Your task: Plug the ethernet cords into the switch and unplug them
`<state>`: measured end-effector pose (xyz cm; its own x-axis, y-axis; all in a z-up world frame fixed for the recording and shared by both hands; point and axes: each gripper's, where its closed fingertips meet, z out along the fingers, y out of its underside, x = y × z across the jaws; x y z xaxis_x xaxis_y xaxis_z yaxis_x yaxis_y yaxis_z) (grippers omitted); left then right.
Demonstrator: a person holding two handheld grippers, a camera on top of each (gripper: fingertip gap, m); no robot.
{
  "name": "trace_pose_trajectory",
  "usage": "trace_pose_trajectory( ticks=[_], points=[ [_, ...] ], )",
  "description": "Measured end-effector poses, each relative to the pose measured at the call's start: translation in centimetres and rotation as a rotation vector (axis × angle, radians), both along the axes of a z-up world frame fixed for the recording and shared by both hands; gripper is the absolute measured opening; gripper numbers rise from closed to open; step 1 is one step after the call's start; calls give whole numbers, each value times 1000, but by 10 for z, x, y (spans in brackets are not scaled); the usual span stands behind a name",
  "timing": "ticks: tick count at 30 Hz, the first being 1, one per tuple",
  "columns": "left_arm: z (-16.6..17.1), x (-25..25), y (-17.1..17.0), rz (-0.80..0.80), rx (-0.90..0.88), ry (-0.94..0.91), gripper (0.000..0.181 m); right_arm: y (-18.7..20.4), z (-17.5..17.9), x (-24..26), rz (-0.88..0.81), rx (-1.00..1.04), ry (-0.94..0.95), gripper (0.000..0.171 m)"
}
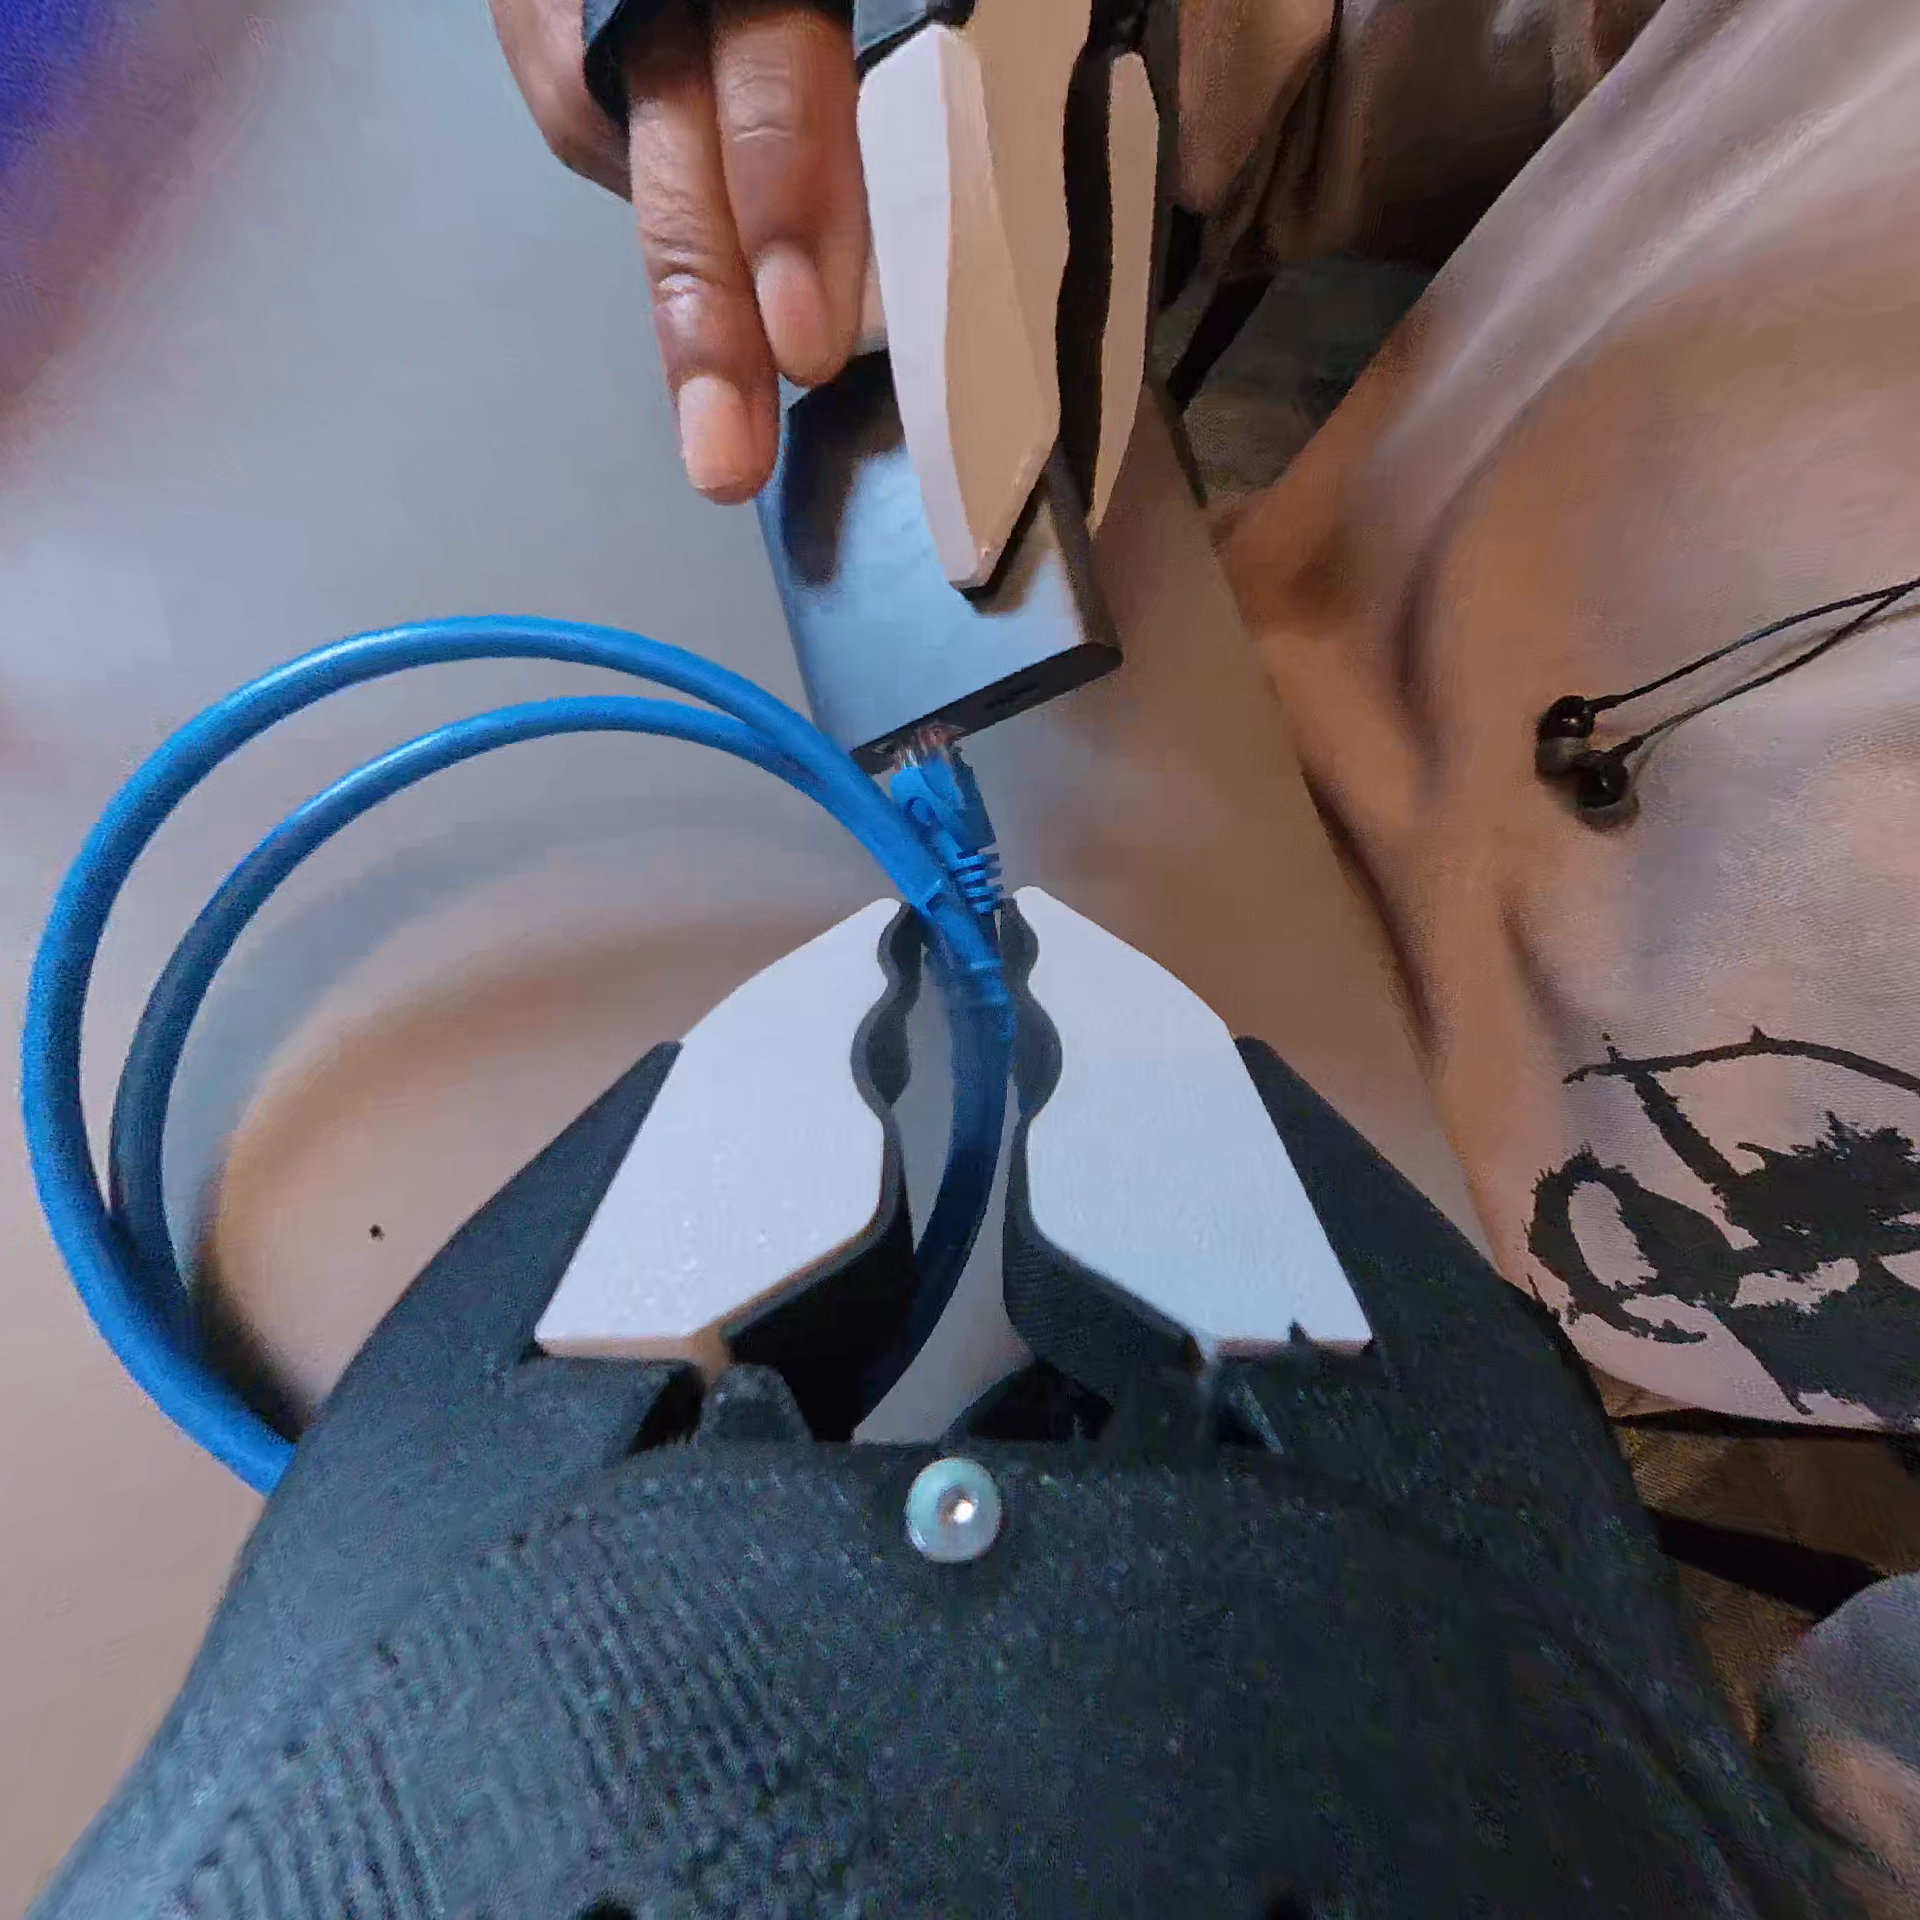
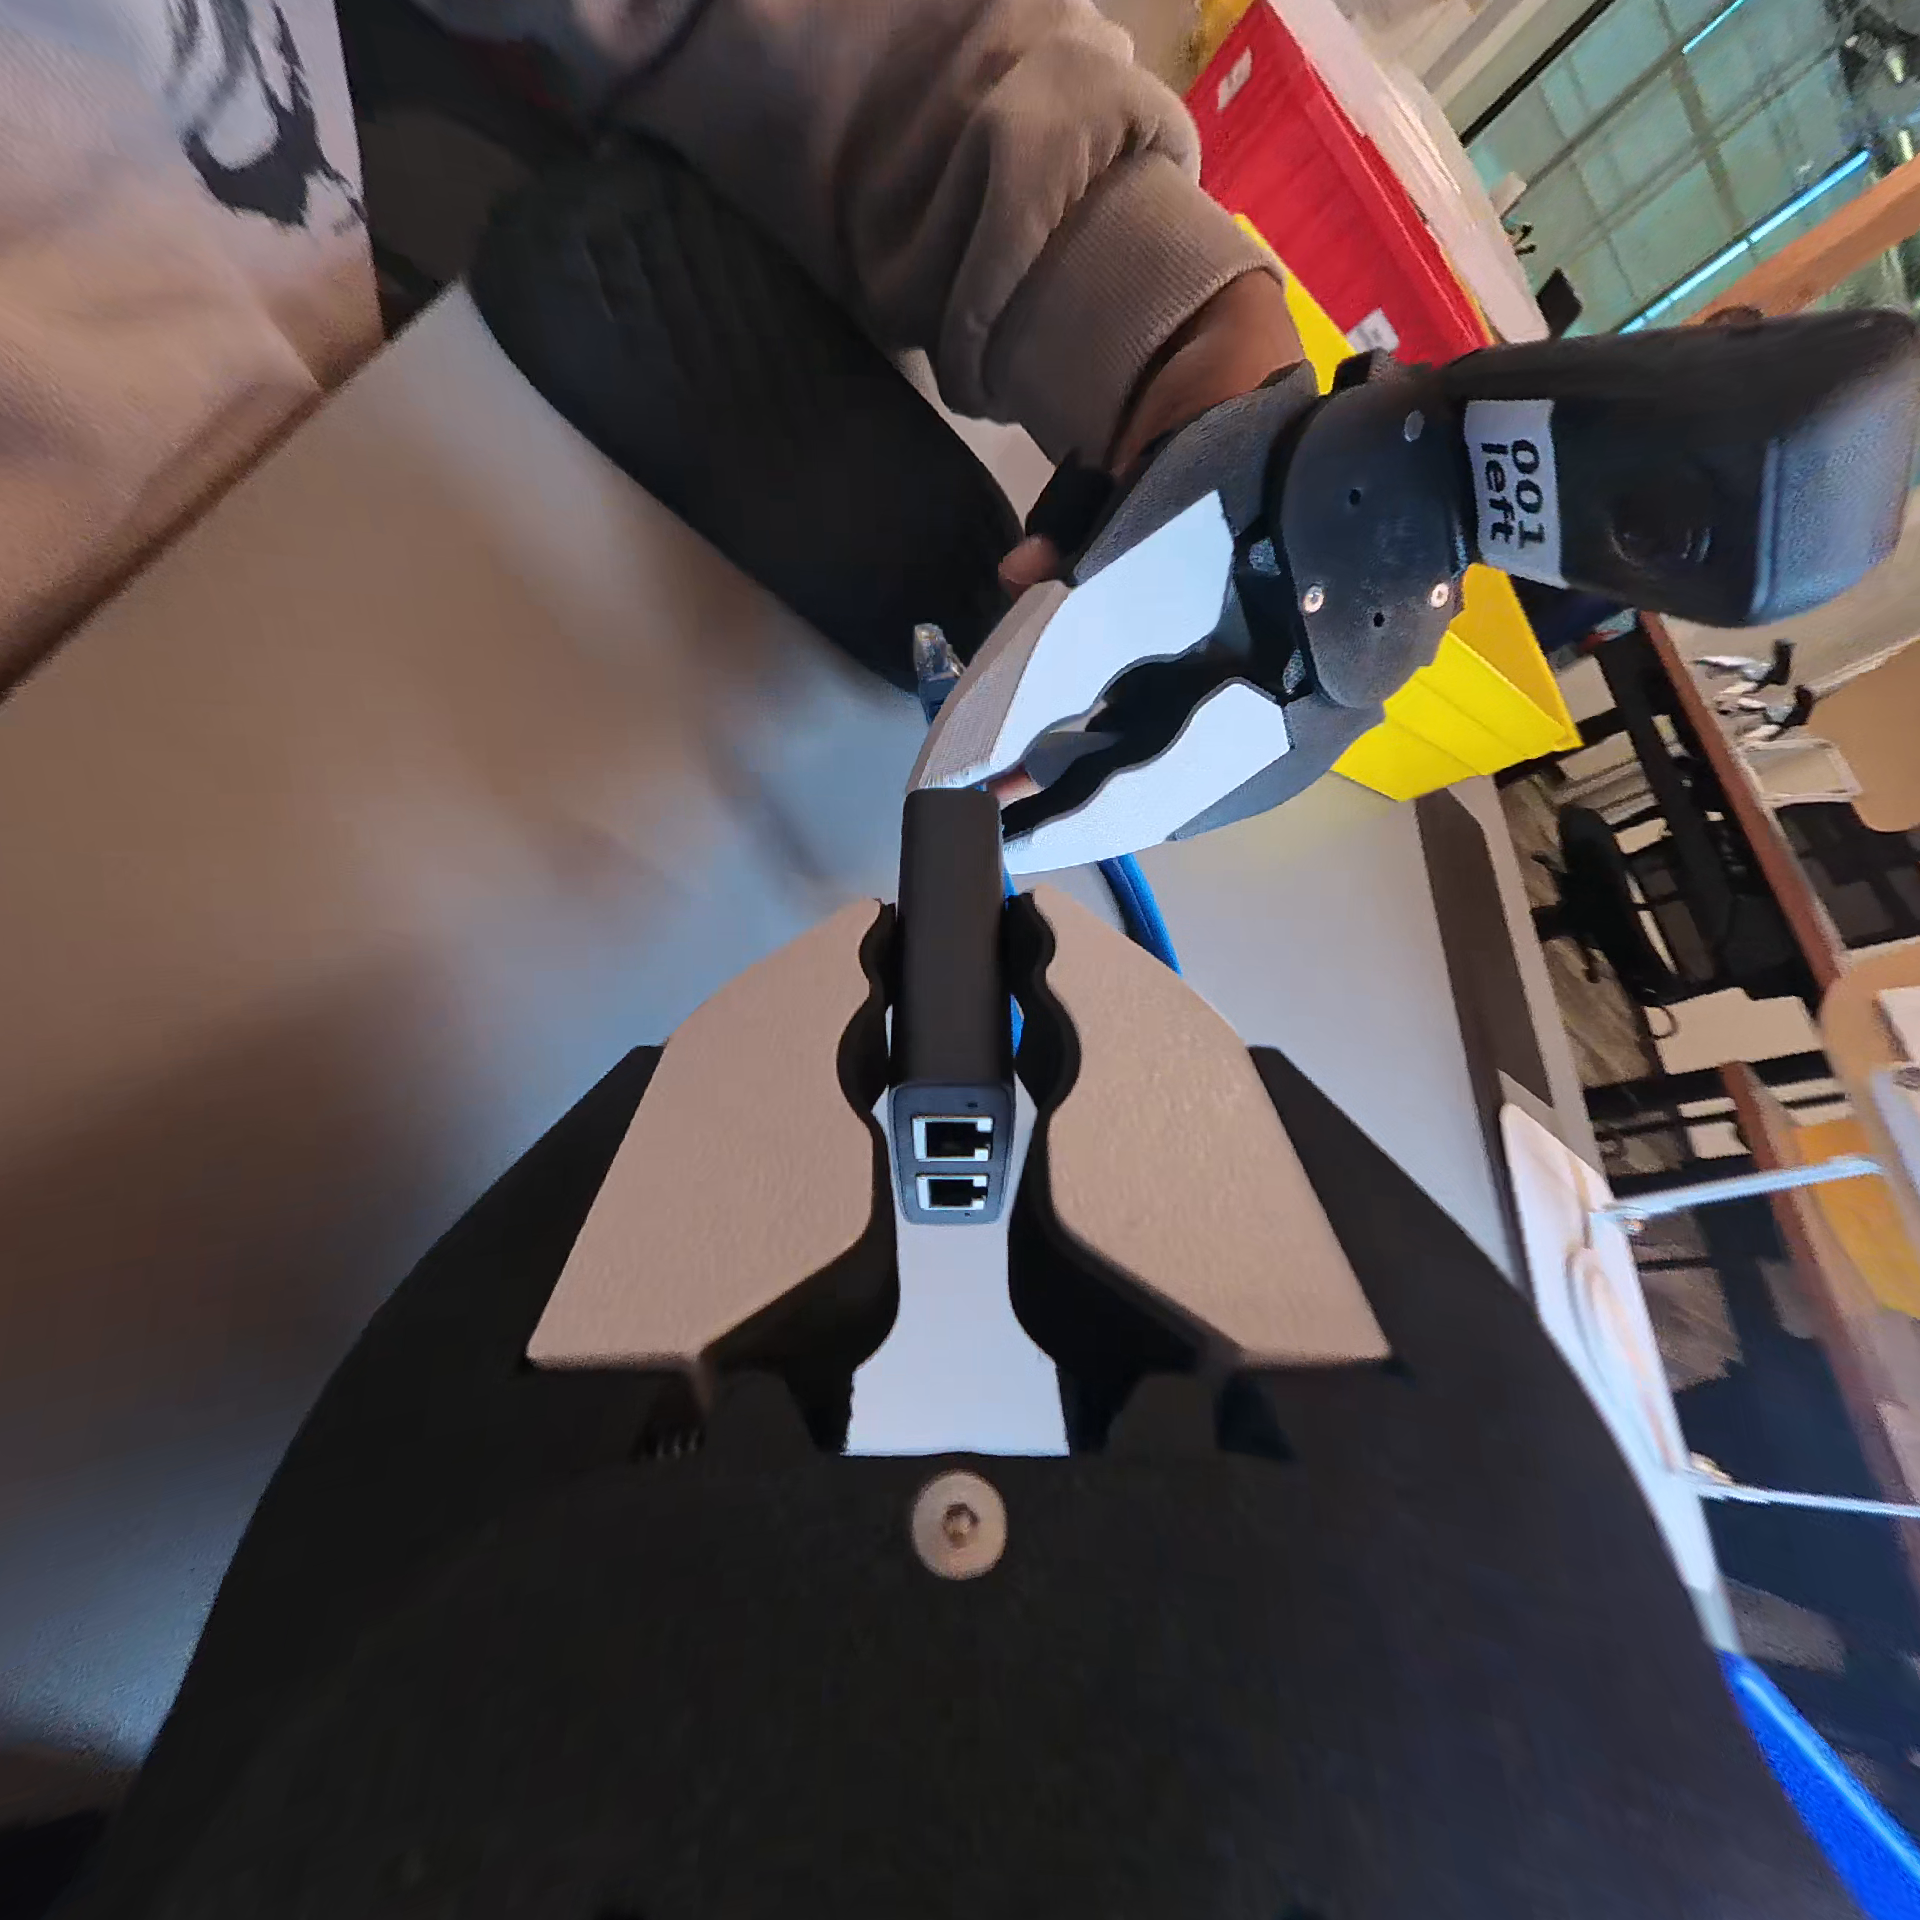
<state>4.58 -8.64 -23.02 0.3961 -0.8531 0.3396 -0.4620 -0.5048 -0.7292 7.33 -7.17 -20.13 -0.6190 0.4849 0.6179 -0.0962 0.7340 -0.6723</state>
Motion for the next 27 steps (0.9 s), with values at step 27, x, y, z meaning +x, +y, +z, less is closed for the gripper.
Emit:
trace_pose_trajectory(
  ticks=[27],
  points=[
    [-1, 6, 5, 77, 5, 36, 14, 18, -27, -9, -86, 191, -78, 21]
  ],
)
